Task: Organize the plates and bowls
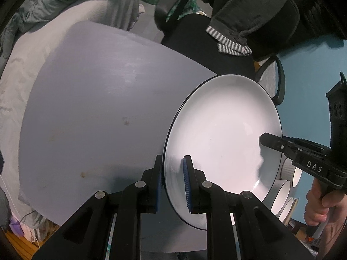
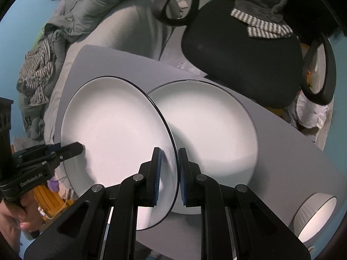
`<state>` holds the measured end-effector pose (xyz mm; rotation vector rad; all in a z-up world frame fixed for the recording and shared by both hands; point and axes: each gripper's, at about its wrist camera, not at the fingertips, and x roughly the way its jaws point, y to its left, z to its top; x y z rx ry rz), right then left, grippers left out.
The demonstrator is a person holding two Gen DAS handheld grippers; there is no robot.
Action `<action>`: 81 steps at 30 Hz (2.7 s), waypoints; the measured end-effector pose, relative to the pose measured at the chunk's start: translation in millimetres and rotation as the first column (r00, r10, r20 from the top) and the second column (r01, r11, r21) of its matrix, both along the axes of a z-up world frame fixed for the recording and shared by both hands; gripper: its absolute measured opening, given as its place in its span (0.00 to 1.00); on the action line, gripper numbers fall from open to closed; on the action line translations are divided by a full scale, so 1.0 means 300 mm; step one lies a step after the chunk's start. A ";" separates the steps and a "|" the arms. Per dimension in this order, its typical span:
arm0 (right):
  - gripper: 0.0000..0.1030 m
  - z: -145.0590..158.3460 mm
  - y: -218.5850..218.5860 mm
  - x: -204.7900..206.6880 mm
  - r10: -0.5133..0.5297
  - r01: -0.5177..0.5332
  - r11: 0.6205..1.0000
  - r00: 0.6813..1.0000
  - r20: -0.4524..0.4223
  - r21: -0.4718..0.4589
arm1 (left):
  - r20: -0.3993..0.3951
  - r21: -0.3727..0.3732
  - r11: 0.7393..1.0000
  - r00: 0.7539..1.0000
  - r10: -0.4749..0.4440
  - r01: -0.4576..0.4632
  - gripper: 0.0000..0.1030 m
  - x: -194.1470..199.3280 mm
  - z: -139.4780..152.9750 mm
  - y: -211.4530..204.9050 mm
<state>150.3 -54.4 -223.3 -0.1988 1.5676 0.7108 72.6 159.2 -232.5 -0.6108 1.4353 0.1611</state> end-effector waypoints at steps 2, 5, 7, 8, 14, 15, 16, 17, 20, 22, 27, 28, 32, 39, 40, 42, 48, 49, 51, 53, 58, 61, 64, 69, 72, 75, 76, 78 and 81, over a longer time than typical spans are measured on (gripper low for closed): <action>0.15 -0.004 -0.023 0.011 -0.009 0.009 1.000 1.000 -0.001 -0.002 | -0.004 0.004 1.000 1.000 -0.010 0.010 0.16 0.016 -0.004 -0.026; 0.15 -0.012 -0.057 0.027 -0.020 0.020 1.000 1.000 -0.004 -0.006 | -0.016 0.005 1.000 1.000 -0.019 0.019 0.16 0.034 -0.014 -0.053; 0.15 -0.021 -0.081 0.040 -0.029 0.029 1.000 1.000 -0.008 -0.011 | -0.024 0.011 0.999 0.999 -0.032 0.033 0.16 0.050 -0.024 -0.072; 0.15 -0.026 -0.090 0.045 -0.032 0.032 0.999 0.999 -0.010 -0.013 | -0.031 0.015 0.999 0.999 -0.037 0.038 0.16 0.059 -0.031 -0.082; 0.15 -0.056 -0.135 0.079 -0.042 0.042 0.999 0.999 -0.028 -0.021 | -0.053 0.021 0.998 0.997 -0.050 0.051 0.16 0.092 -0.052 -0.126; 0.15 -0.062 -0.141 0.082 -0.044 0.043 0.999 0.999 -0.032 -0.022 | -0.056 0.022 0.998 0.997 -0.051 0.053 0.16 0.097 -0.054 -0.131; 0.15 -0.066 -0.146 0.086 -0.045 0.044 0.999 0.998 -0.035 -0.024 | -0.059 0.023 0.998 0.997 -0.052 0.053 0.16 0.102 -0.056 -0.134; 0.16 -0.069 -0.149 0.091 -0.045 0.044 0.999 0.998 -0.036 -0.025 | -0.061 0.023 0.998 0.997 -0.050 0.051 0.16 0.102 -0.058 -0.136; 0.16 -0.076 -0.158 0.102 -0.050 0.049 0.999 0.998 -0.041 -0.024 | -0.068 0.026 0.998 0.996 -0.051 0.053 0.16 0.105 -0.063 -0.138; 0.16 -0.081 -0.162 0.110 -0.052 0.051 0.998 0.998 -0.044 -0.025 | -0.073 0.028 0.998 0.996 -0.051 0.053 0.16 0.110 -0.068 -0.141; 0.16 -0.093 -0.164 0.122 -0.054 0.053 0.998 0.997 -0.050 -0.029 | -0.082 0.028 0.999 0.996 -0.039 0.041 0.17 0.112 -0.081 -0.141; 0.16 -0.096 -0.162 0.124 -0.054 0.053 0.998 0.997 -0.051 -0.030 | -0.083 0.027 0.999 0.996 -0.038 0.041 0.17 0.114 -0.085 -0.143; 0.16 -0.102 -0.157 0.128 -0.049 0.046 0.998 0.998 -0.050 -0.042 | -0.092 0.032 0.999 0.995 -0.033 0.036 0.19 0.116 -0.092 -0.147; 0.18 -0.098 -0.146 0.130 -0.038 0.035 0.997 0.998 -0.056 -0.062 | -0.112 0.049 0.997 0.992 -0.051 0.057 0.19 0.136 -0.090 -0.158; 0.20 -0.096 -0.140 0.126 -0.033 0.029 0.997 0.998 -0.054 -0.072 | -0.112 0.054 0.997 0.992 -0.053 0.060 0.19 0.141 -0.089 -0.163; 0.23 -0.097 -0.131 0.121 -0.031 0.026 0.996 0.998 -0.055 -0.088 | -0.113 0.060 0.996 0.992 -0.060 0.067 0.19 0.143 -0.089 -0.168; 0.38 -0.100 -0.122 0.124 -0.074 0.065 0.993 0.993 -0.094 -0.104 | -0.118 0.061 0.996 0.992 -0.051 0.059 0.20 0.136 -0.089 -0.169; 0.38 -0.100 -0.118 0.123 -0.072 0.061 0.992 0.993 -0.092 -0.114 | -0.118 0.067 0.996 0.992 -0.053 0.062 0.20 0.137 -0.089 -0.172; 0.39 -0.098 -0.112 0.121 -0.066 0.055 0.991 0.994 -0.087 -0.126 | -0.117 0.090 0.993 0.991 -0.061 0.072 0.20 0.141 -0.079 -0.181; 0.42 -0.095 -0.106 0.119 -0.070 0.058 0.989 0.994 -0.085 -0.135 | -0.110 0.110 0.991 0.992 -0.068 0.080 0.20 0.147 -0.065 -0.188; 0.45 -0.089 -0.103 0.119 -0.076 0.064 0.987 0.994 -0.077 -0.145 | -0.100 0.151 0.984 0.992 -0.081 0.096 0.20 0.156 -0.042 -0.197; 0.45 -0.088 -0.098 0.117 -0.069 0.057 0.985 0.995 -0.066 -0.161 | -0.099 0.154 0.984 0.992 -0.080 0.095 0.20 0.156 -0.039 -0.196; 0.48 -0.087 -0.097 0.113 -0.067 0.056 0.985 0.996 -0.064 -0.161 | -0.094 0.147 0.985 0.993 -0.072 0.085 0.20 0.147 -0.036 -0.192; 0.48 -0.082 -0.093 0.103 -0.064 0.053 0.983 0.996 -0.056 -0.174 | -0.089 0.142 0.987 0.994 -0.059 0.071 0.20 0.131 -0.035 -0.181; 0.50 -0.075 -0.090 0.100 -0.059 0.049 0.982 0.997 -0.051 -0.181 | -0.082 0.133 0.989 0.995 -0.051 0.062 0.20 0.124 -0.032 -0.168; 0.56 -0.066 -0.088 0.101 -0.058 0.052 0.978 0.998 -0.024 -0.204 | -0.080 0.125 0.990 0.996 -0.049 0.059 0.20 0.117 -0.030 -0.158; 0.60 -0.064 -0.088 0.102 -0.055 0.053 0.973 0.998 -0.004 -0.225 | -0.081 0.128 0.990 0.995 -0.051 0.062 0.20 0.114 -0.029 -0.155; 0.61 -0.060 -0.090 0.103 -0.052 0.051 0.974 0.999 0.001 -0.219 | -0.079 0.130 0.989 0.995 -0.054 0.064 0.20 0.108 -0.023 -0.150; 0.60 -0.056 -0.091 0.101 -0.061 0.057 0.978 0.998 -0.014 -0.203 | -0.075 0.137 0.988 0.996 -0.056 0.066 0.20 0.099 -0.011 -0.146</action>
